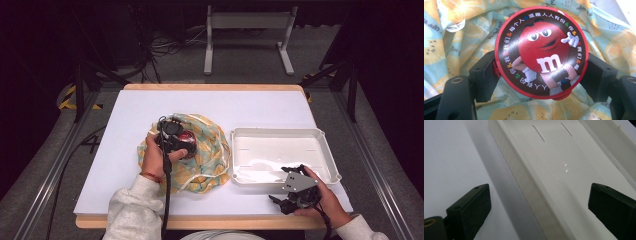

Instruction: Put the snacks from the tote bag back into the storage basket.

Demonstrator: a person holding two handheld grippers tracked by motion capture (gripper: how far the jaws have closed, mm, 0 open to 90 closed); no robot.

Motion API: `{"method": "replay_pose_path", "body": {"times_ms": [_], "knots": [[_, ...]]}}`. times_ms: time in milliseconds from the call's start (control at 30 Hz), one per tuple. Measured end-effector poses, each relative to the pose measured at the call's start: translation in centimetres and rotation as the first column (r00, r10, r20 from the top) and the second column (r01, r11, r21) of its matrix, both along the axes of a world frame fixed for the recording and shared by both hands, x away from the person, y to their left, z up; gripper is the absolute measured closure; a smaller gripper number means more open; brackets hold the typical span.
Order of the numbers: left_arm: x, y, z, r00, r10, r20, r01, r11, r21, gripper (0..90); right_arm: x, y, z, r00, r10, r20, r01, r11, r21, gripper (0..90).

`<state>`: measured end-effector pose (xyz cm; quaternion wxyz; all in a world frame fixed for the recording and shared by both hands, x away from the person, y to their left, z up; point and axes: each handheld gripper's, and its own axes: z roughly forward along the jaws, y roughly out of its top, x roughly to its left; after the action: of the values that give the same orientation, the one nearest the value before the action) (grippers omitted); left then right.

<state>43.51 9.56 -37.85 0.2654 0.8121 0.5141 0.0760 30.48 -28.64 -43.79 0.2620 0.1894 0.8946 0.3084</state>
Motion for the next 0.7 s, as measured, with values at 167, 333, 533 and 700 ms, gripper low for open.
{"method": "replay_pose_path", "body": {"times_ms": [167,333,533,700], "knots": [[-0.3,0.3,0.2,0.9999,0.010,0.012,-0.010,0.9999,-0.009,24.7,0.1,0.0,0.0,1.0000,0.006,0.003,-0.006,1.000,-0.002,5.3],[-0.4,0.8,0.5,0.9995,0.030,0.013,-0.029,0.9991,-0.030,24.7,0.2,0.2,0.0,0.9999,0.011,0.002,-0.011,1.000,-0.003,5.3],[-0.5,1.4,1.0,0.9974,0.071,0.010,-0.071,0.9960,-0.055,24.7,0.1,0.3,0.0,0.9999,0.014,0.007,-0.014,1.000,-0.012,5.3],[-0.8,1.8,1.8,0.9953,0.097,0.004,-0.097,0.9922,-0.079,24.7,0.1,0.3,0.0,0.9999,0.012,0.007,-0.012,1.000,-0.013,5.3]]}}
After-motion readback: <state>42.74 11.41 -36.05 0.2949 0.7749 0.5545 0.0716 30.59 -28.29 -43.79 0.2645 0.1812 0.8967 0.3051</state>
